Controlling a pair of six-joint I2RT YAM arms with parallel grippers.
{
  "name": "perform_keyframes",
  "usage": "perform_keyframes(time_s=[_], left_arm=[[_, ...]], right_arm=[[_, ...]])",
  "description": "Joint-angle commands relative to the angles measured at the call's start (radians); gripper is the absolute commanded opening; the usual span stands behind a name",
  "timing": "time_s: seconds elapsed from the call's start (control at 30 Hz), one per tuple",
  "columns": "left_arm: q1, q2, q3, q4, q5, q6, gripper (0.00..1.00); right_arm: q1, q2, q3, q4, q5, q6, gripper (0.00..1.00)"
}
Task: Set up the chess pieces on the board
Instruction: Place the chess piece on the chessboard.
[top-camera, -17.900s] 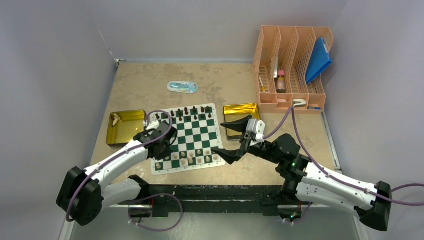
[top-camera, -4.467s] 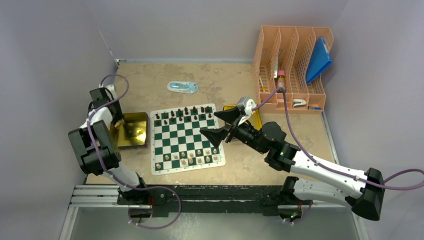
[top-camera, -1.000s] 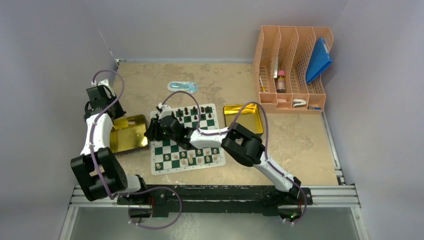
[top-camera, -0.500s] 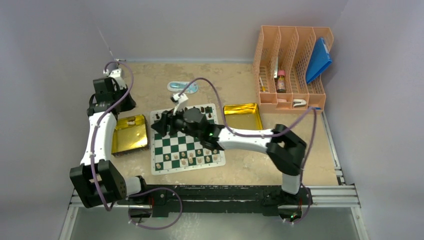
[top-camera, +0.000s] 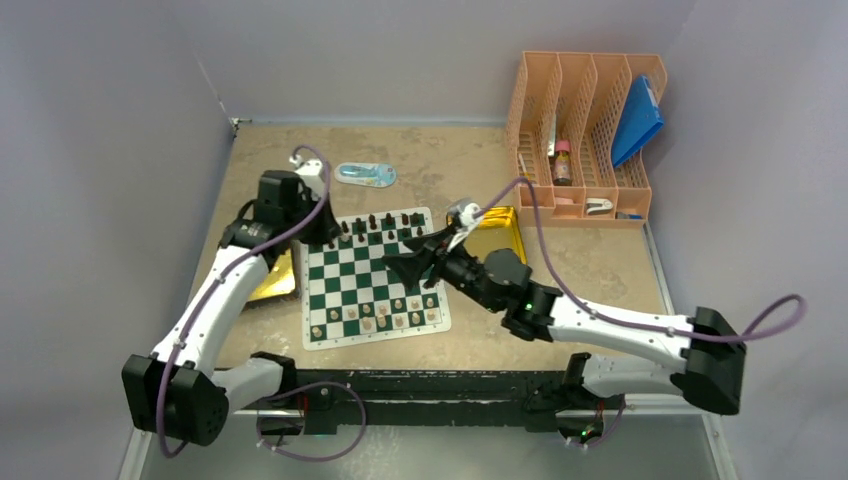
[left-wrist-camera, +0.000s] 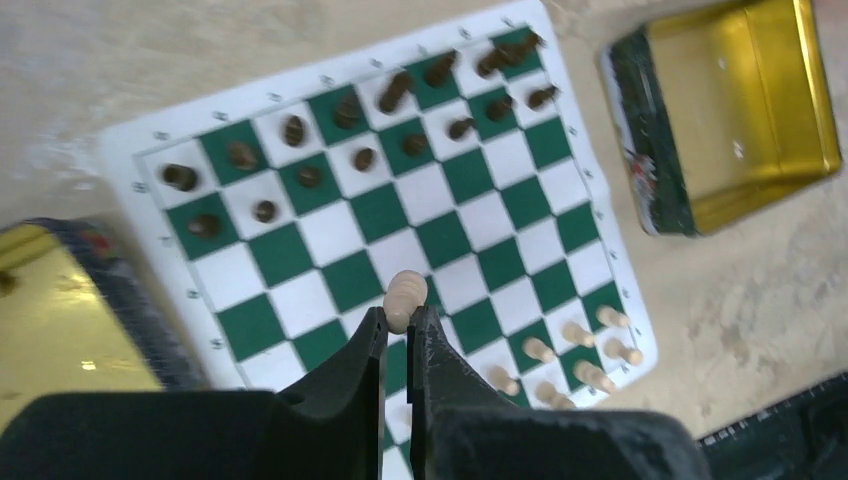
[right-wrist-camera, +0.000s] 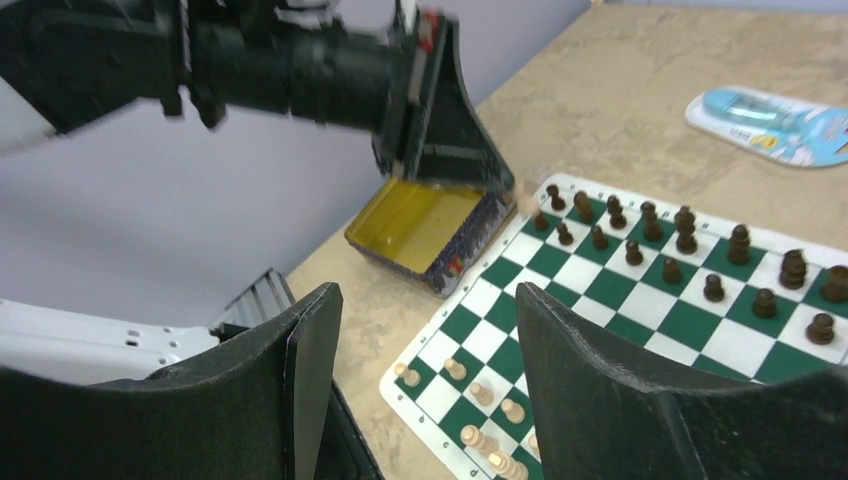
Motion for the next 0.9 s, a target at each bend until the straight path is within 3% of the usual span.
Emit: perform_keyframes(time_s=[0.0, 0.23, 0.3, 0.43, 0.87], left_arm=[[-0.188, -0.064, -0.043, 0.005, -0.098, -0.177, 0.00], [-0.514, -0.067, -0.123, -0.036, -0.340, -0.461, 0.00], [-0.558, -0.060, -0.127, -0.084, -0.393, -0.543, 0.00], [-0.594, -0.060, -0.100, -0.210, -0.505, -0.696, 0.00], [-0.611, -0.065, -0.137, -0.521, -0.618, -1.103, 0.00]], right_arm=[[-0.004, -0.148, -0.056, -0.007, 0.080, -0.034, 0.67], [-0.004, -0.281, -0.113, -0.087, 0.145, -0.057, 0.68], [-0.003, -0.312, -0.128, -0.095, 0.156, -0.055, 0.69], [-0.004, -0.359, -0.148, -0.109, 0.168, -0.055, 0.69], [-0.004, -0.421, -0.181, -0.133, 0.201, -0.064, 0.70]])
